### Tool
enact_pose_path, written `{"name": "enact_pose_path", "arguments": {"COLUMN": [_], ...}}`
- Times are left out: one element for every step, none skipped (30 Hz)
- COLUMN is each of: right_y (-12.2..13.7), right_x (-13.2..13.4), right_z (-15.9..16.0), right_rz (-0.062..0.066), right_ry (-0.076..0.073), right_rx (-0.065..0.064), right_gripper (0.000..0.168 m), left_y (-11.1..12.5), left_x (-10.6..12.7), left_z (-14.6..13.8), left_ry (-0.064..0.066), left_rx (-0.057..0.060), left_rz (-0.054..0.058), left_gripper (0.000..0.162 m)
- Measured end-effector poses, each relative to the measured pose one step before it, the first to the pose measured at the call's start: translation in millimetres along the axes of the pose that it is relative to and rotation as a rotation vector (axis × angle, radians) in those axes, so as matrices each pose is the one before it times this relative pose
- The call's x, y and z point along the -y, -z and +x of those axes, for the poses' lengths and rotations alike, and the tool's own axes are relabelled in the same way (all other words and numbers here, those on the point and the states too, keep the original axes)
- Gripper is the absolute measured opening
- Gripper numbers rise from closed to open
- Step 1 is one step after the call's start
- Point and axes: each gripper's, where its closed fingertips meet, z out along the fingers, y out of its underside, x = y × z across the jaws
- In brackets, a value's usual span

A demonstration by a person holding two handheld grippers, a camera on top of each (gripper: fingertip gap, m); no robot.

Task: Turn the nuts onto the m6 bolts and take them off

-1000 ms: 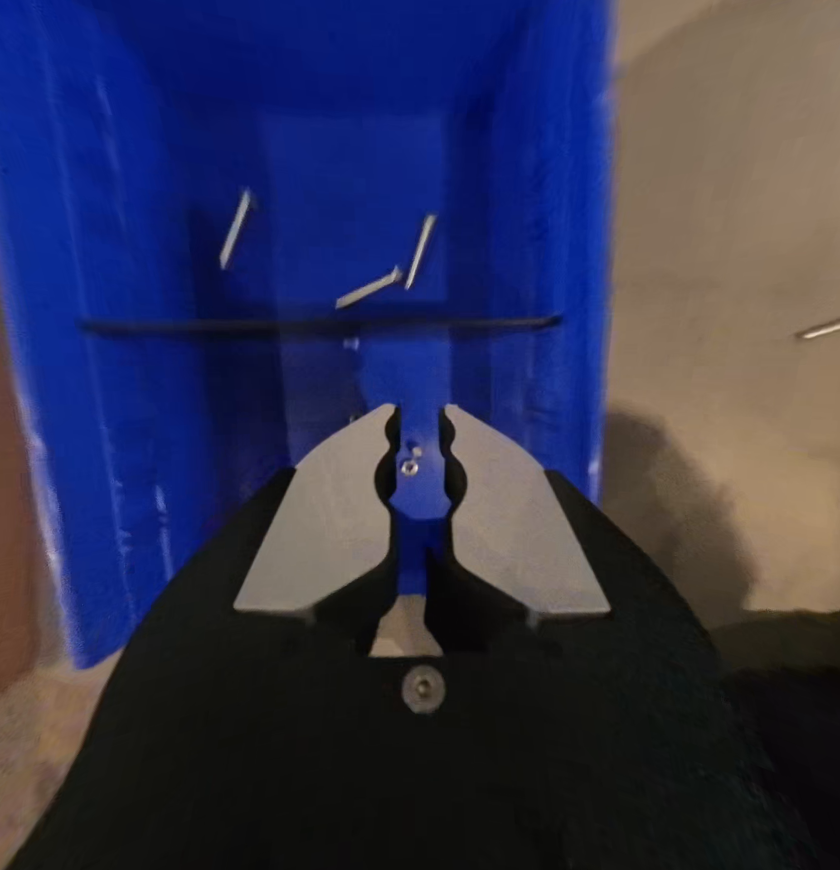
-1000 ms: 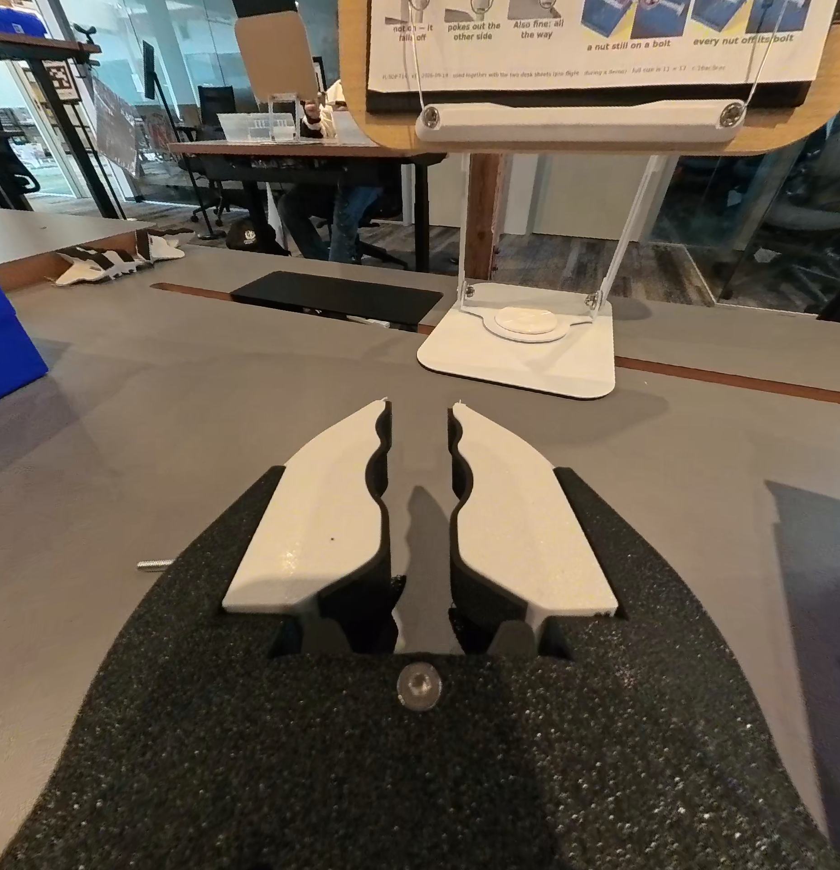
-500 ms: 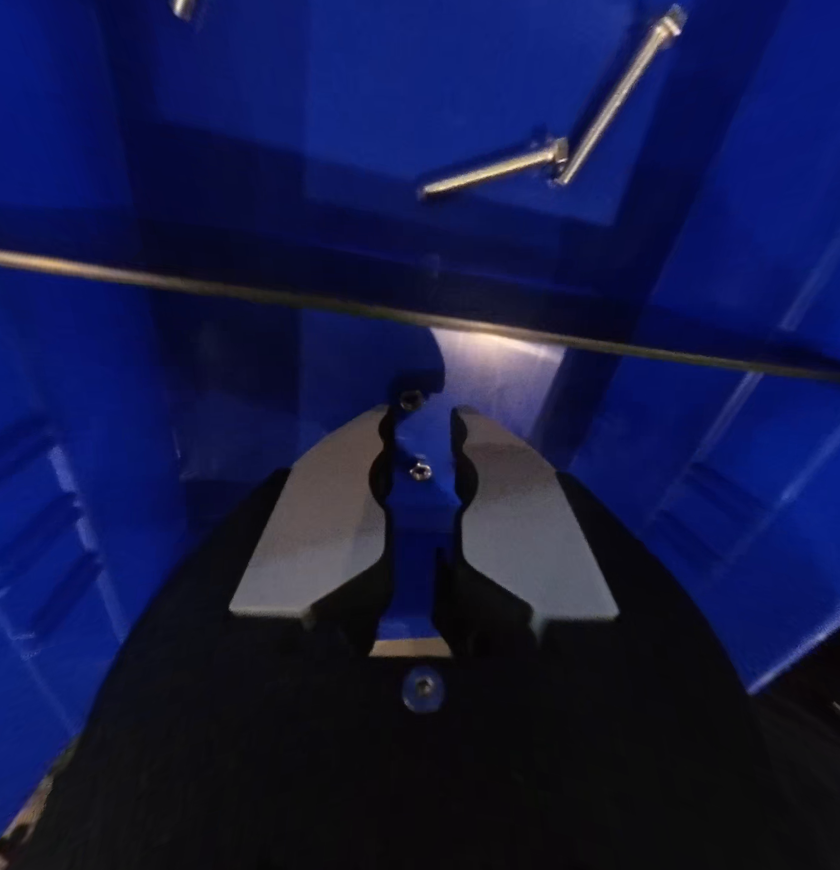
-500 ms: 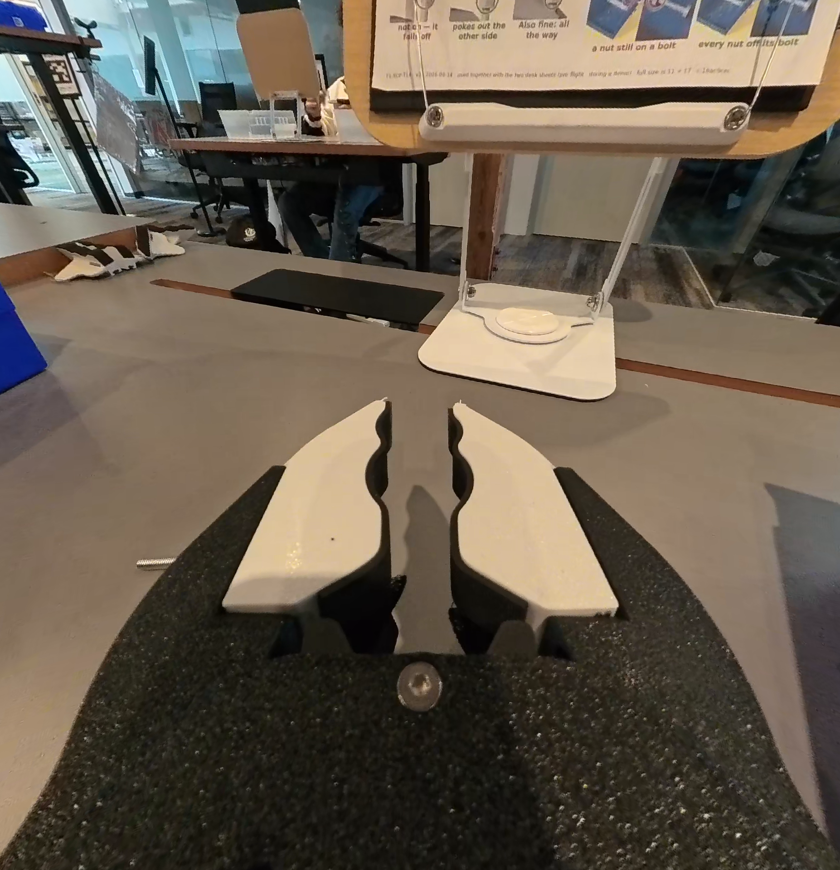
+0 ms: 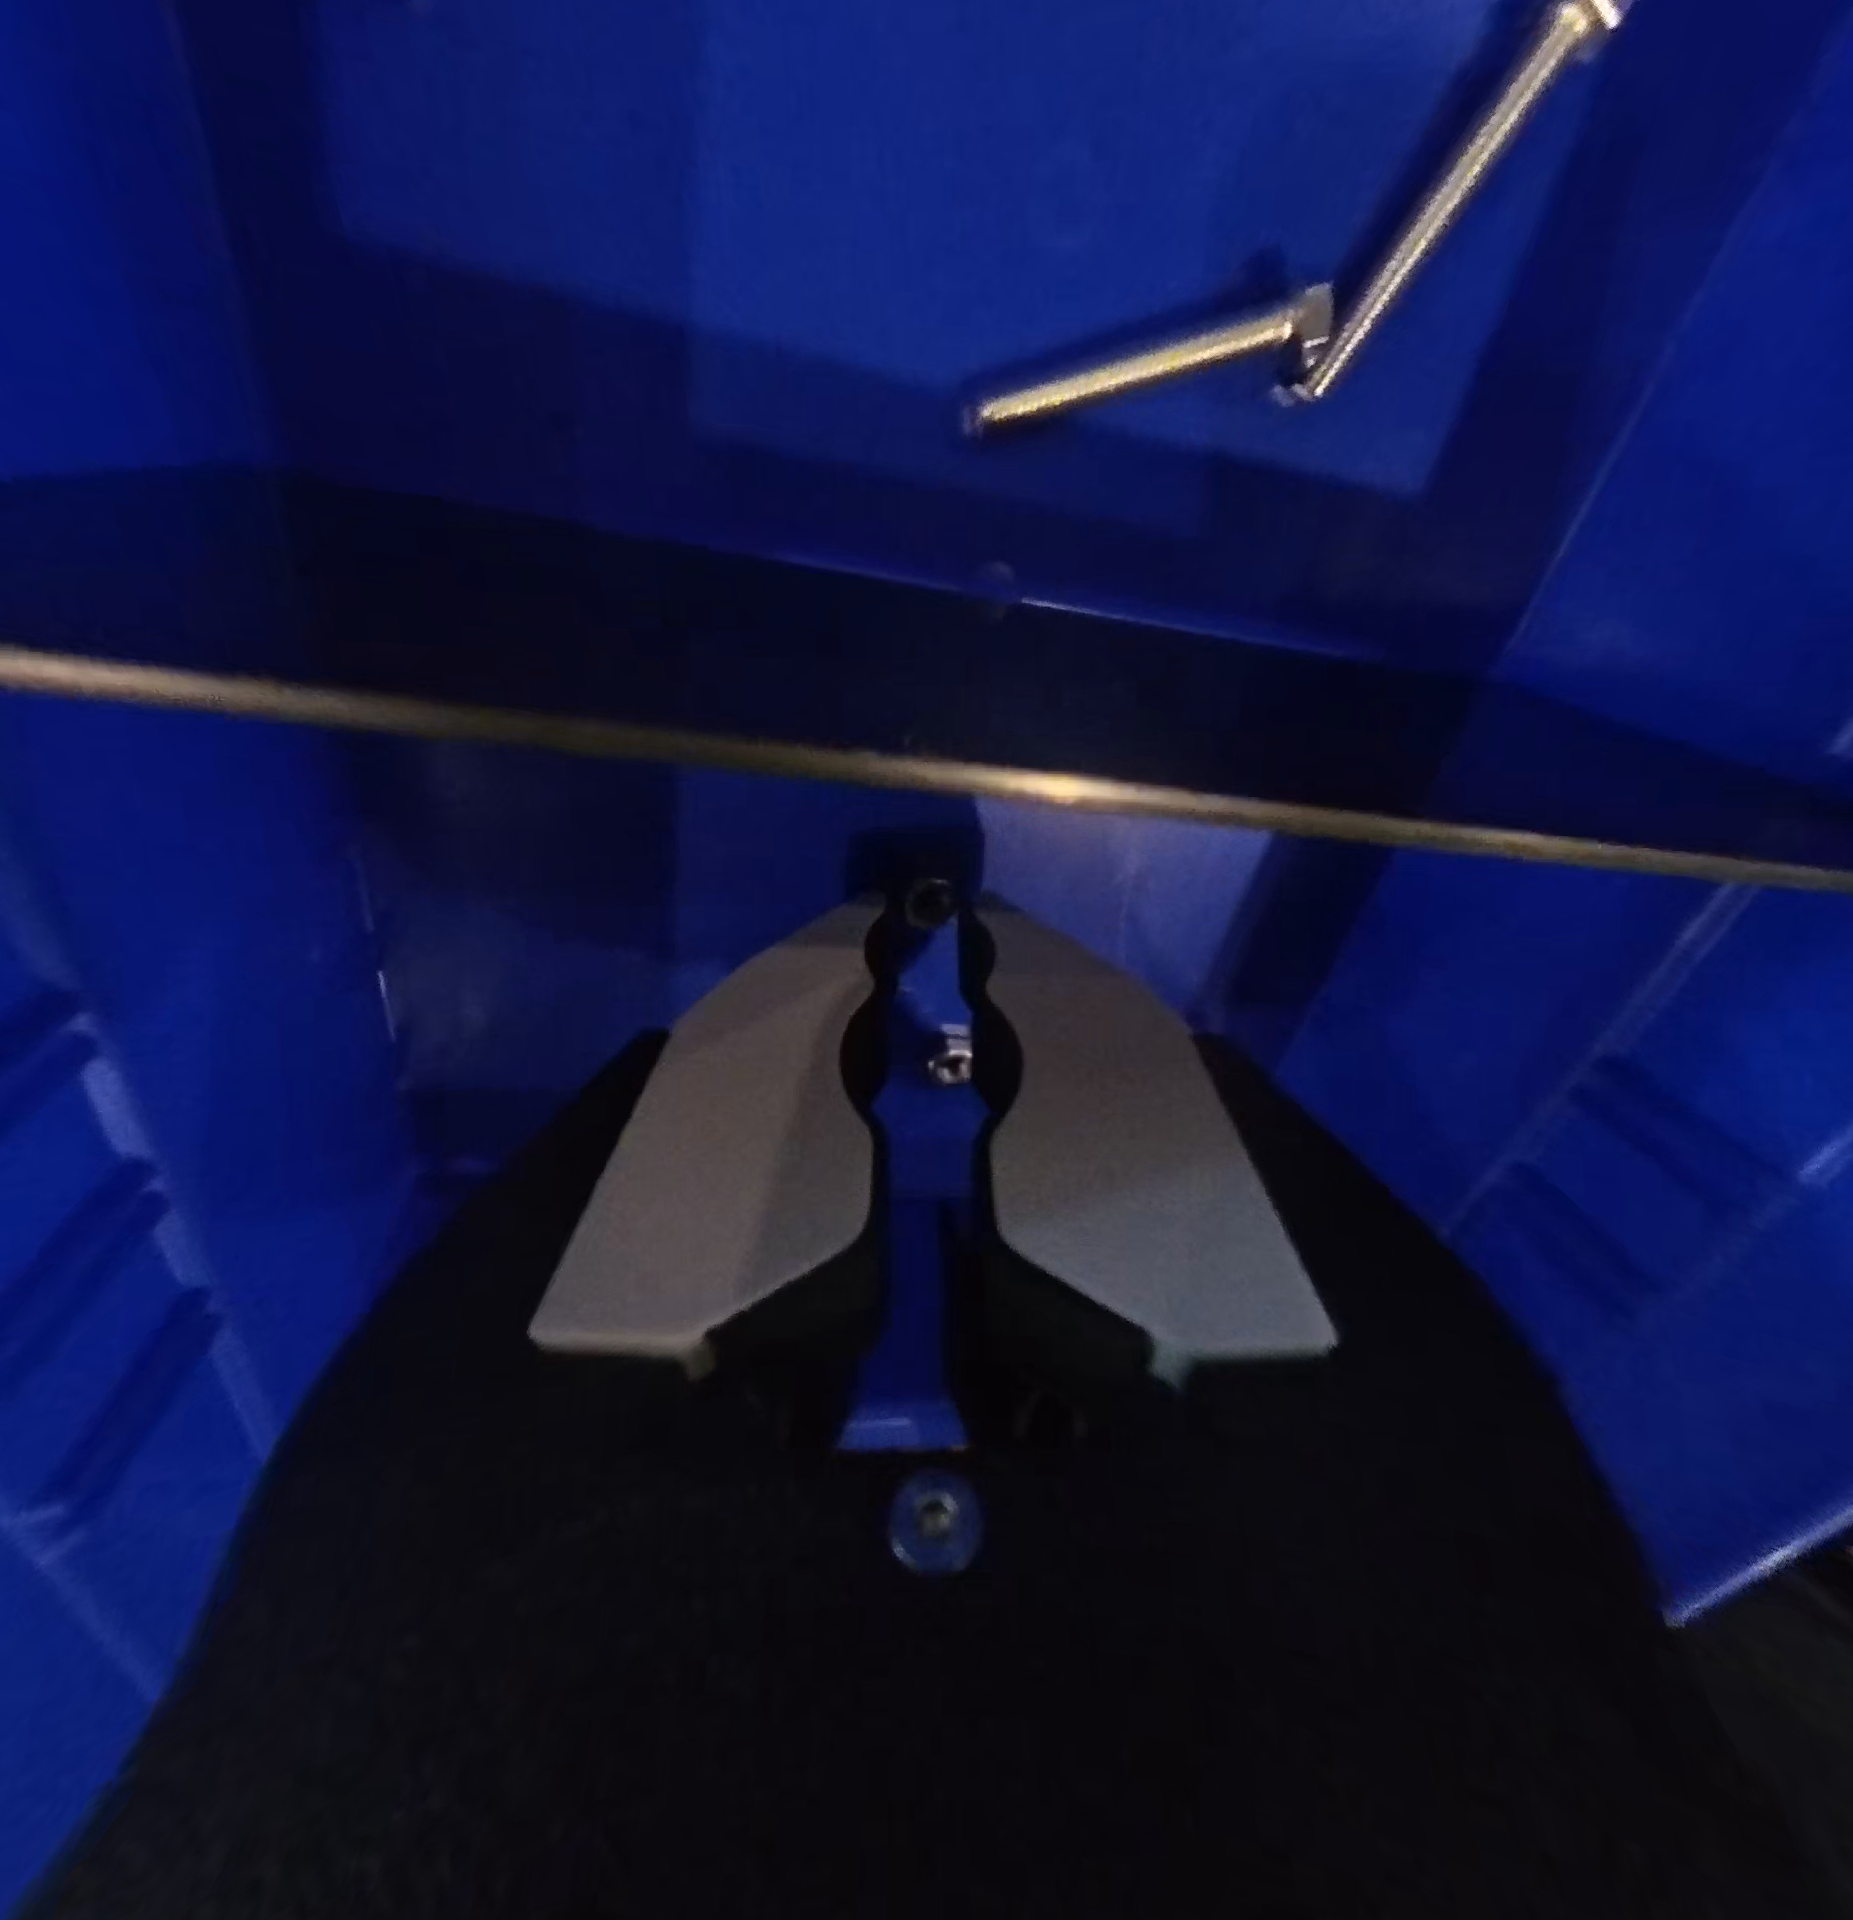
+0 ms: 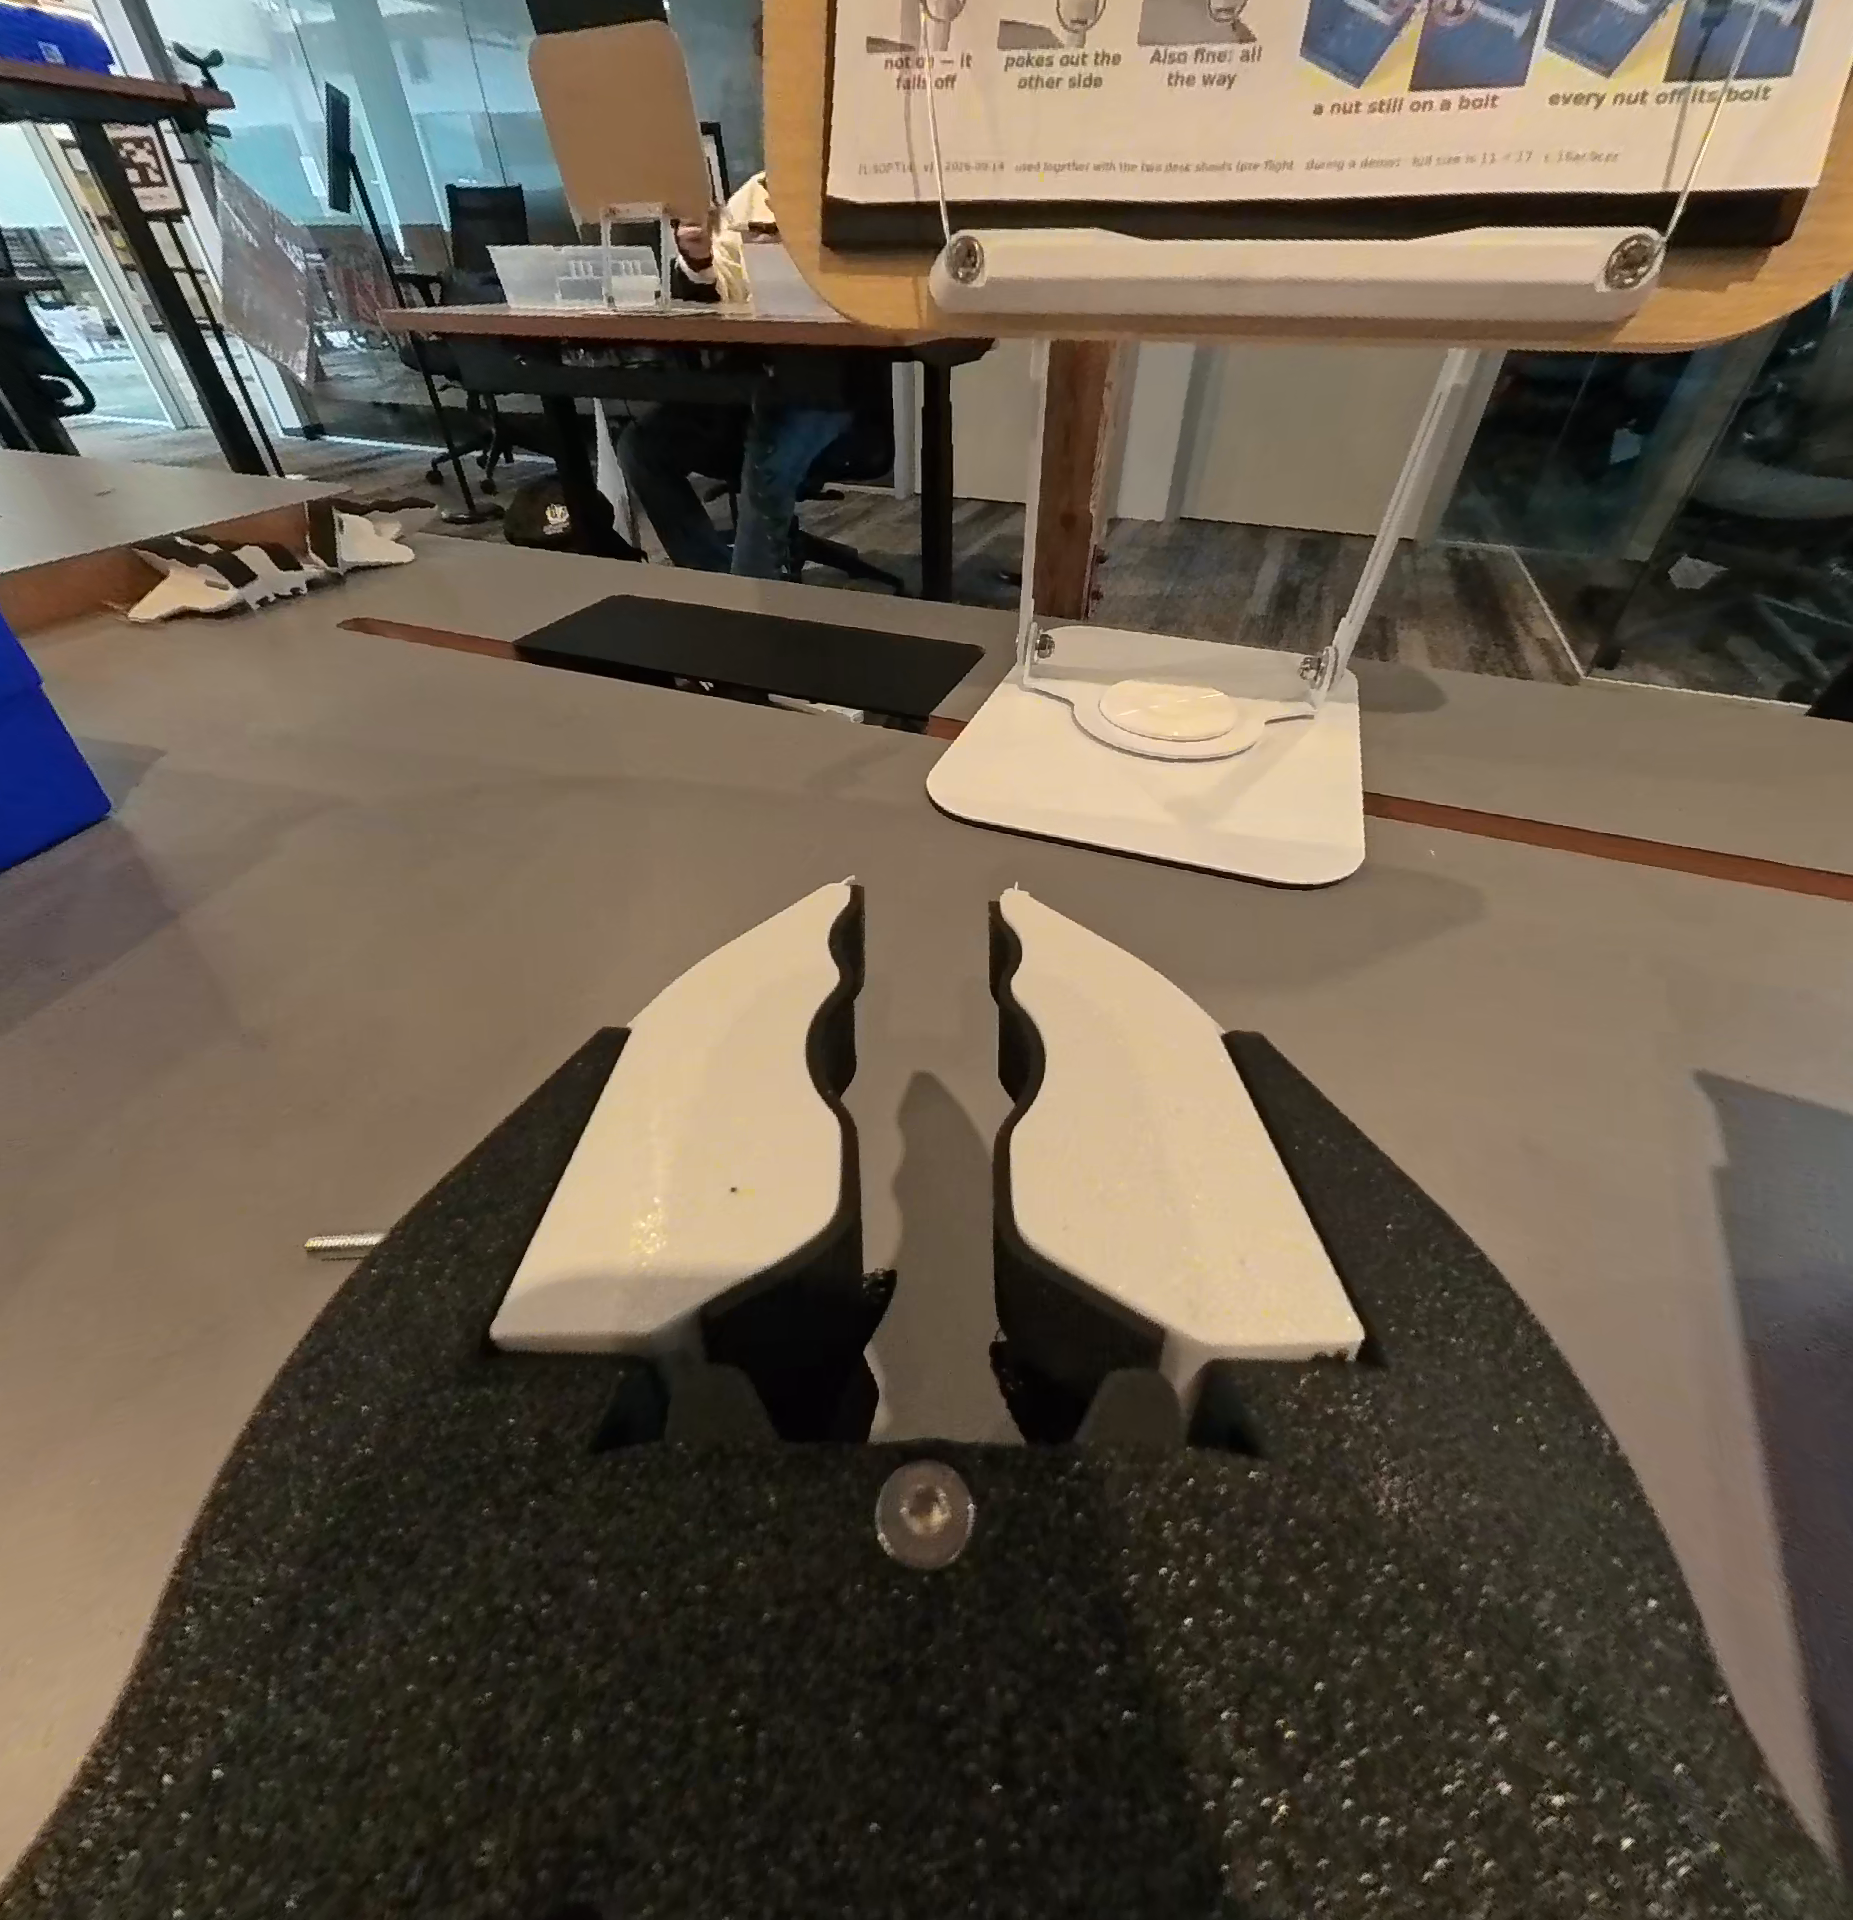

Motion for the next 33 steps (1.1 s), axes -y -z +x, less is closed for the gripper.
{"name": "enact_pose_path", "arguments": {"right_y": [-0.04, 0.05, 0.09, -0.08, -0.01, -0.08, -0.14, -0.03, 0.02, 0.08, 0.18, -0.02, -0.04, 0.02, 0.05, 0.14, 0.08, 0.10, 0.10, 0.16, 0.06, 0.01, 0.04, -0.22, -0.23, -0.47, -0.43, -0.55, -0.58, -0.58, -0.57, -0.46, -0.29], "right_x": [0.06, 0.08, 0.01, 0.00, -0.12, -0.04, 0.05, 0.03, 0.10, 0.46, 0.36, 0.05, -0.19, -0.01, 0.11, 0.09, 0.04, 0.00, 0.00, 0.08, 0.09, 0.02, -0.05, -0.22, -0.38, -0.74, -0.69, -0.78, -0.87, -0.91, -0.65, -0.82, -0.82], "right_z": [-0.02, -0.04, 0.01, 0.10, -0.07, -0.09, -0.22, -0.14, -0.30, -0.23, -0.05, 0.00, 0.08, -0.03, 0.15, 0.09, 0.16, 0.36, 0.53, 0.53, 0.41, 0.26, -0.13, -0.38, -0.59, -0.67, -0.70, -0.93, -1.04, -1.05, -0.72, -0.12, 0.31], "right_rz": [0.0005, 0.0007, 0.0002, -0.0001, -0.0002, -0.0004, 0.0002, 0.0002, 0.0008, 0.0031, 0.0031, 0.0004, -0.0007, -0.0001, 0.0009, 0.0009, 0.0004, 0.0001, 0.0001, 0.0008, 0.0008, 0.0002, -0.0004, -0.0012, -0.0025, -0.0050, -0.0054, -0.0055, -0.0063, -0.0067, -0.0054, -0.0060, -0.0059], "right_ry": [0.0005, -0.0001, -0.0003, -0.0002, 0.0004, 0.0010, 0.0014, 0.0018, 0.0016, 0.0004, -0.0007, -0.0012, -0.0015, -0.0014, -0.0008, -0.0001, 0.0008, 0.0016, 0.0024, 0.0018, 0.0004, -0.0008, -0.0007, 0.0002, 0.0020, 0.0022, 0.0020, 0.0023, 0.0021, 0.0026, 0.0027, 0.0038, 0.0064], "right_rx": [-0.0004, 0.0002, -0.0003, -0.0001, 0.0000, -0.0002, 0.0002, -0.0002, 0.0008, 0.0011, 0.0005, 0.0009, 0.0009, 0.0010, -0.0001, -0.0001, -0.0001, -0.0012, -0.0021, -0.0017, -0.0007, -0.0002, 0.0022, 0.0032, 0.0051, 0.0061, 0.0055, 0.0068, 0.0076, 0.0066, 0.0040, -0.0008, -0.0044], "right_gripper": [0.023, 0.023, 0.023, 0.023, 0.023, 0.023, 0.023, 0.023, 0.023, 0.023, 0.023, 0.023, 0.023, 0.023, 0.023, 0.023, 0.023, 0.023, 0.024, 0.023, 0.023, 0.023, 0.023, 0.023, 0.023, 0.023, 0.023, 0.023, 0.023, 0.023, 0.023, 0.023, 0.022], "left_y": [1.68, 3.69, 6.39, 9.57, 12.29, 14.12, 14.69, 13.83, 11.38, 7.19, 1.93, -3.77, -9.54, -14.05, -17.03, -18.67, -19.05, -18.46, -16.97, -14.75, -12.75, -10.89, -8.77, -7.33, -6.14, -4.78, -3.84, -3.47, -3.46, -3.32, -3.23, -2.39, -1.36], "left_x": [-0.95, -1.16, 0.02, 1.83, 3.52, 5.37, 7.29, 9.54, 11.20, 12.37, 13.09, 13.21, 13.16, 11.32, 9.94, 9.23, 8.05, 6.71, 4.76, 3.66, 3.06, 2.58, 3.52, 4.91, 4.07, 2.38, 1.56, 0.24, -1.17, -1.56, -1.10, -0.22, 1.41], "left_z": [-1.11, -0.44, -0.21, 0.72, 3.29, 6.42, 10.30, 14.54, 18.97, 23.60, 28.18, 30.30, 28.44, 23.79, 20.03, 16.35, 12.35, 8.41, 6.24, 5.69, 5.20, 4.21, 3.38, 2.25, 0.19, -1.24, -2.06, -1.01, 0.19, 0.08, 0.21, 0.87, 2.11], "left_ry": [-0.0008, 0.0014, -0.0002, -0.0034, -0.0122, -0.0252, -0.0399, -0.0575, -0.0735, -0.0893, -0.1081, -0.1220, -0.1193, -0.1020, -0.0852, -0.0766, -0.0627, -0.0401, -0.0305, -0.0336, -0.0254, -0.0120, -0.0081, -0.0024, 0.0045, 0.0009, -0.0083, -0.0112, -0.0083, -0.0074, -0.0092, -0.0032, 0.0112], "left_rx": [0.0087, 0.0067, 0.0119, 0.0136, 0.0089, 0.0050, -0.0023, -0.0080, -0.0169, -0.0307, -0.0512, -0.0660, -0.0636, -0.0533, -0.0481, -0.0449, -0.0392, -0.0304, -0.0241, -0.0239, -0.0245, -0.0190, -0.0152, -0.0099, 0.0009, 0.0120, 0.0207, 0.0129, 0.0035, 0.0025, 0.0006, -0.0060, -0.0180], "left_rz": [0.0019, 0.0087, 0.0249, 0.0427, 0.0570, 0.0691, 0.0753, 0.0766, 0.0700, 0.0572, 0.0401, 0.0234, 0.0075, -0.0132, -0.0246, -0.0254, -0.0231, -0.0236, -0.0259, -0.0188, -0.0116, -0.0098, 0.0029, 0.0155, 0.0113, 0.0034, 0.0013, -0.0052, -0.0132, -0.0141, -0.0098, -0.0019, 0.0096], "left_gripper": [0.011, 0.011, 0.011, 0.011, 0.011, 0.011, 0.010, 0.010, 0.010, 0.010, 0.010, 0.010, 0.010, 0.010, 0.010, 0.010, 0.010, 0.010, 0.010, 0.010, 0.010, 0.010, 0.010, 0.010, 0.010, 0.010, 0.010, 0.010, 0.010, 0.010, 0.010, 0.010, 0.010]}}
